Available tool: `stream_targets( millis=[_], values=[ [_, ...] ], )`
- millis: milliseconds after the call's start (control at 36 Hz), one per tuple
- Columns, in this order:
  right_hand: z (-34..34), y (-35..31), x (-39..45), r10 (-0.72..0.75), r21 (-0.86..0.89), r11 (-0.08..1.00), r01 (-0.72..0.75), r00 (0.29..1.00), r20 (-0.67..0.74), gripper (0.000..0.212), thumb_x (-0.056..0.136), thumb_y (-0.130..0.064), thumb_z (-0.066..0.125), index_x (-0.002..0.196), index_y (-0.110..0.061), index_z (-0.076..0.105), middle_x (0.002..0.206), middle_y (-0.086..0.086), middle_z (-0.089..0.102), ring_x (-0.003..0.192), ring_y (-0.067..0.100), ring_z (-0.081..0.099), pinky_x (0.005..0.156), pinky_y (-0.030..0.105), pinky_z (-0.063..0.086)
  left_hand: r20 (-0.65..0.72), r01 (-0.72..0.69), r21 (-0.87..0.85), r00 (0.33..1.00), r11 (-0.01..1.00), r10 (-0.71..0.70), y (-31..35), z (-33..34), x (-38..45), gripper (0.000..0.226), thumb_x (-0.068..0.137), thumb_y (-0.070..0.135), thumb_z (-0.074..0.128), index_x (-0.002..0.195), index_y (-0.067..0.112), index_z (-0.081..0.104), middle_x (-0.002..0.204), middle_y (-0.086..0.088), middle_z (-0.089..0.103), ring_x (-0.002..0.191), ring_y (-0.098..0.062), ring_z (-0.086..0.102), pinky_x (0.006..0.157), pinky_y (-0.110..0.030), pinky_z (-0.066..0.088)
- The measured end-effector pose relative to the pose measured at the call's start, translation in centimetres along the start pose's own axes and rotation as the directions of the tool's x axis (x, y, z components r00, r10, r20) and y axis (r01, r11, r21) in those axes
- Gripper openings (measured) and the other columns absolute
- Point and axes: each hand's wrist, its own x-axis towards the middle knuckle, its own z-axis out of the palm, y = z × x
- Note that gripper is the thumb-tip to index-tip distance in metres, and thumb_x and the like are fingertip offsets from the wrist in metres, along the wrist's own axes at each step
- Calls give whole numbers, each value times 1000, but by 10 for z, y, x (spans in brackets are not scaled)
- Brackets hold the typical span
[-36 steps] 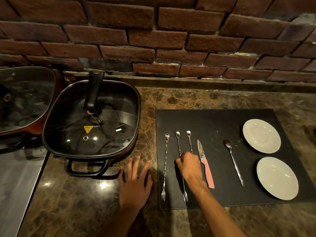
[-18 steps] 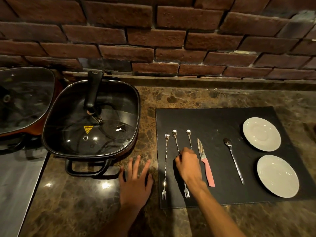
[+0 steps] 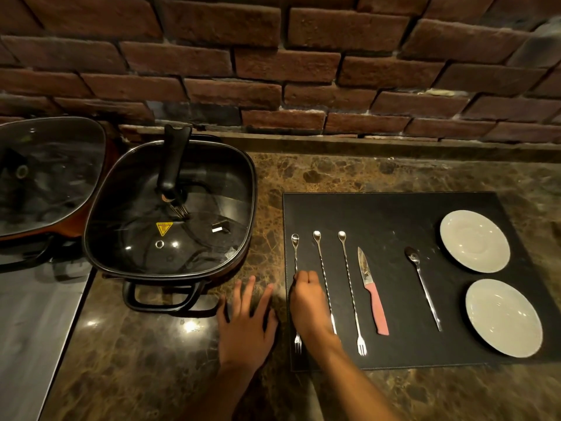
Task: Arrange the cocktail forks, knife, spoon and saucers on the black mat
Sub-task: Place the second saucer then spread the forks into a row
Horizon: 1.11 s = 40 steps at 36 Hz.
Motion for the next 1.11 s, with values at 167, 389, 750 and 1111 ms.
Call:
stream_targets(
  millis=[167,389,750,1111],
  values=[
    [-3,-7,4,-32,19,999,32,999,12,32,96,-13,28,115,-16,53,113,1,53,105,27,51,81,33,35,-10,-8,-3,1000,1000,8,0,-1,-1,55,97,50,37,152,44,34,166,1,32,152,-27,32,114,-59,28],
    [-8,-9,4,15,52,999,-16,1000,22,31,89,-4,40,117,-8,51,119,9,50,106,29,51,88,36,44,-14,-12,-18,1000,1000,12,-2,3,0,55,98,51,36,153,45,32,167,1,30,153,-26,30,114,-59,27],
    [-34,37,-2,-95,-149,987,67,976,-194,25,95,-14,49,118,-6,56,113,8,51,96,27,58,88,35,47,-10,-3,-14,1000,1000,3,-1,0,-1,57,98,50,35,154,46,30,167,1,29,154,-26,28,116,-59,28],
    [-35,36,-1,-70,-113,992,53,985,-155,32,92,-3,47,123,-4,54,118,12,52,104,28,55,97,36,46,12,-8,-30,1000,1000,9,-2,1,-1,58,98,53,34,155,47,28,167,1,30,154,-25,27,117,-58,27]
  ],
)
